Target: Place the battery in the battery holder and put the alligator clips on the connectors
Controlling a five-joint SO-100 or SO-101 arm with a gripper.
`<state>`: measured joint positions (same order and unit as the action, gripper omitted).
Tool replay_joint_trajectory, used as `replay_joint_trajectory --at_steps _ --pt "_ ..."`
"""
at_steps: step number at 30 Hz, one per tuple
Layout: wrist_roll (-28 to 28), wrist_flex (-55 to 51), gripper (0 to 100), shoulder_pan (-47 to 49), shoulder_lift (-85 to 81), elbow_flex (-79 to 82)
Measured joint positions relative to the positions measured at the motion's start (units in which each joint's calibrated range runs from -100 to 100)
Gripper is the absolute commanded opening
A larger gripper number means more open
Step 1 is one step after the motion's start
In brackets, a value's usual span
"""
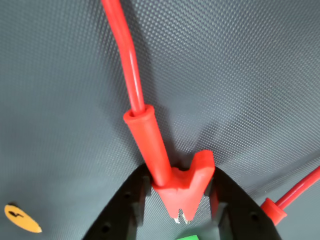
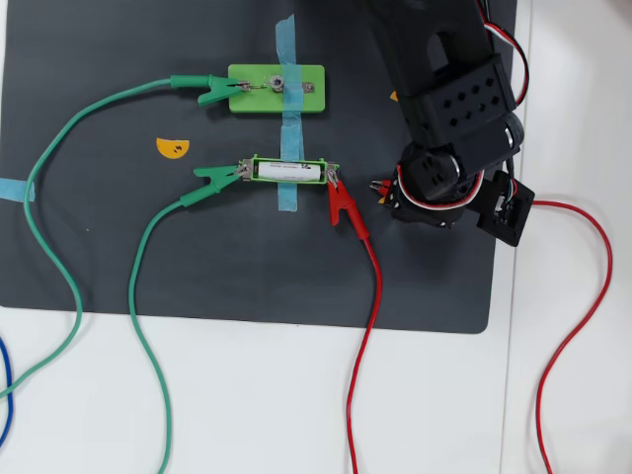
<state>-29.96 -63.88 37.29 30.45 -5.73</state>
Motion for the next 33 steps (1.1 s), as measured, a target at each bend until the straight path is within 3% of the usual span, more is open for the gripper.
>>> replay_joint_trajectory --at_steps 11,28,33 --pt "0.00 -0.43 1 0.67 -0.92 0.62" --pt "1.81 -0.77 1 2.24 -18.40 12.26" --pt "-0.26 -0.69 1 -2.58 -23.60 21.24"
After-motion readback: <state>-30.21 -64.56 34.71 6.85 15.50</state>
